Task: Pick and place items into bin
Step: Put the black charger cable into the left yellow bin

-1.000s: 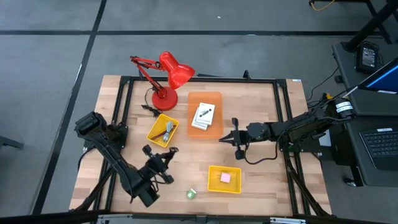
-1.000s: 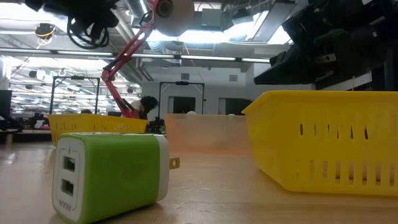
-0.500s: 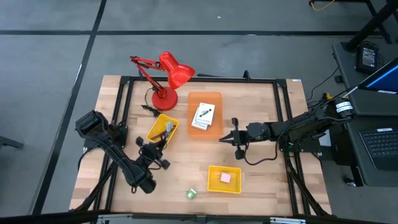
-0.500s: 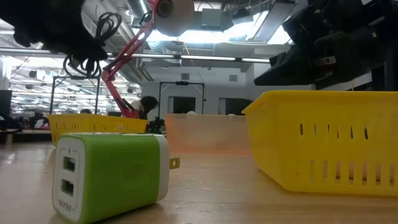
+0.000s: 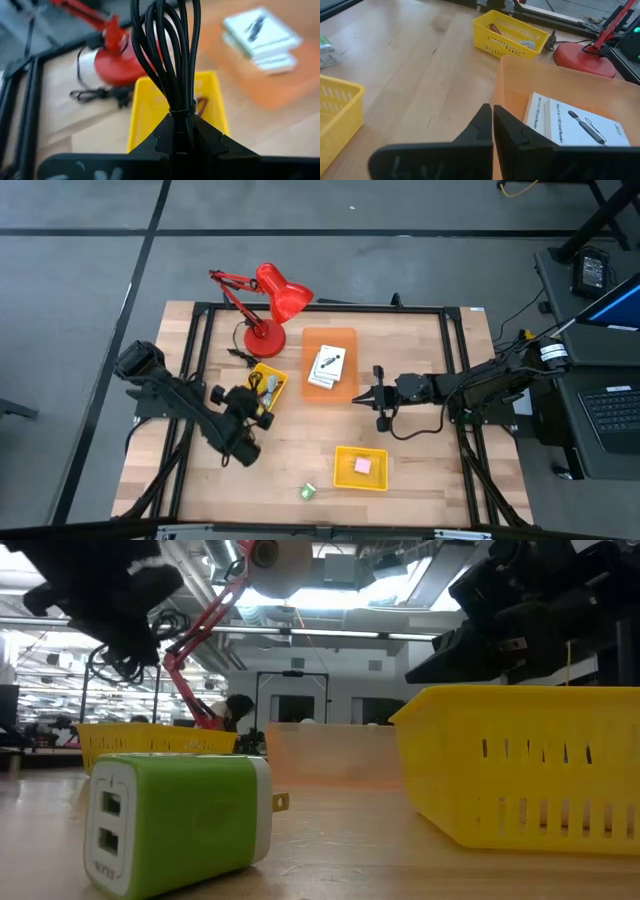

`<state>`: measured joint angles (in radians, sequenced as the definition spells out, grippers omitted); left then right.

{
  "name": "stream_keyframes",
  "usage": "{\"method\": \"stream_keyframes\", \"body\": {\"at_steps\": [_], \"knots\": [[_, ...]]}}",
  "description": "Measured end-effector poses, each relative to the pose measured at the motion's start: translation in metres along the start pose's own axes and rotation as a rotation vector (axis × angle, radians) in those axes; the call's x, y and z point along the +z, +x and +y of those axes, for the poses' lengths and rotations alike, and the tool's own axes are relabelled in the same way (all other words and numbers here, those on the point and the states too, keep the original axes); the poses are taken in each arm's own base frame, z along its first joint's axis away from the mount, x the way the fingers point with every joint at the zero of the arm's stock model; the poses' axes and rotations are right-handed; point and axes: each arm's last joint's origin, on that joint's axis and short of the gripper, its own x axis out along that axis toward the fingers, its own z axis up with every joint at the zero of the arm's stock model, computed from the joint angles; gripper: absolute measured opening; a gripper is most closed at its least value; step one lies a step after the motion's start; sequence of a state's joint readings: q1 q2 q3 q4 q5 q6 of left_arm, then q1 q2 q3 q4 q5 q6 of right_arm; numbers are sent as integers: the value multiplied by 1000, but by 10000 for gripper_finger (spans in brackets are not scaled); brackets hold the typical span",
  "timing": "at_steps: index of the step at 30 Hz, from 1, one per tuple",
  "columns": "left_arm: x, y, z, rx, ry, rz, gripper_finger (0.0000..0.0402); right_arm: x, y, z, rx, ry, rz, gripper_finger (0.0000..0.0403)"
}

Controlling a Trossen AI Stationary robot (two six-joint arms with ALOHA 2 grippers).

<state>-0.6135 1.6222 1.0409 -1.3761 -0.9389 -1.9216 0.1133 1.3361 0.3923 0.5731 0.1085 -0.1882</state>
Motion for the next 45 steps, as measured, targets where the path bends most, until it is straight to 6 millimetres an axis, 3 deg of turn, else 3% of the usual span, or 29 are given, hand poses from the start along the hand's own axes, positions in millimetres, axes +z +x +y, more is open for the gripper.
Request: {"method": "stream_keyframes", "body": {"at_steps": [12, 22, 36, 45], "knots": [[48, 35, 5, -7, 127, 308, 30, -2, 0, 0, 9, 1, 19, 0], [67, 54, 7, -97, 176, 496, 30, -3, 0, 1, 12, 20, 33, 0], [75, 73, 10, -102, 185, 581, 30, -3, 0, 1, 13, 20, 34, 0], [56, 90, 12, -153, 176, 667, 30, -4, 0, 1, 14, 20, 38, 0]]}}
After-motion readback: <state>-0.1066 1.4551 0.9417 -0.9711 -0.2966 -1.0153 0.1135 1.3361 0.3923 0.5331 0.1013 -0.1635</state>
